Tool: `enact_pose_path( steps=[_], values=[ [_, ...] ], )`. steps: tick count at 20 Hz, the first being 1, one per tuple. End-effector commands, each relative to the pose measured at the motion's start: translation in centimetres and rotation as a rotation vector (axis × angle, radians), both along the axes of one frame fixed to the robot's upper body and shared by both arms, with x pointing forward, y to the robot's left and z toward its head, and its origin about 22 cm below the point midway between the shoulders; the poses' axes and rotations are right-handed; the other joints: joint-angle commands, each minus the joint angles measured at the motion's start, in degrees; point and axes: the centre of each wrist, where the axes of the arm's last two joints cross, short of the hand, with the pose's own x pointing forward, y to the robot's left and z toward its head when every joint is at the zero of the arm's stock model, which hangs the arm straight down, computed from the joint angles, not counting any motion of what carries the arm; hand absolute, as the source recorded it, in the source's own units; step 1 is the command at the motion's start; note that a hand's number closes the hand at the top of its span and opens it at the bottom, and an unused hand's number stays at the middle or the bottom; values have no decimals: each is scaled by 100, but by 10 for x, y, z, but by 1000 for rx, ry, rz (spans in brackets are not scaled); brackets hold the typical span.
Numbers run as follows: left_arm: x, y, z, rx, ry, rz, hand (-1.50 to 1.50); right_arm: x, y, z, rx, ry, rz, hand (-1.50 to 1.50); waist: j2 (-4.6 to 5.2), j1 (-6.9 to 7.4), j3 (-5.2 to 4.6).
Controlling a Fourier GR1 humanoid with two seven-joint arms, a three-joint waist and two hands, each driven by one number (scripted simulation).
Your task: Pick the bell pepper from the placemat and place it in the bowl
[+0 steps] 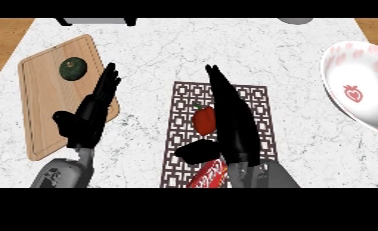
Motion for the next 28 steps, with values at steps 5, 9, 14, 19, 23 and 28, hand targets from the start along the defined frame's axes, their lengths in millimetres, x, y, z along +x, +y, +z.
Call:
enact_pose_path(
  steps=[5,9,14,19,23,28],
  values=[
    [5,3,5,14,-3,12,0,6,-11,-25,13,86,39,-150,2,-8,2],
    [5,-8,-4,-5,4,12,0,-5,-22,-19,38,53,25,-150,0,-24,2],
    [-10,11,-14,8,2,-15,0,-3,-13,-33,141,31,67,-150,2,5,2],
    [-5,-5,-14,-1,4,5,0,-17,-30,-42,197,39,75,-150,0,-18,2],
    [-3,-2,0,9,-7,18,0,-8,-10,-44,211,61,52,-150,1,2,2],
    [-7,6,-2,10,-6,-11,0,-8,-21,-72,249,59,41,-150,2,-3,2]
  ],
)
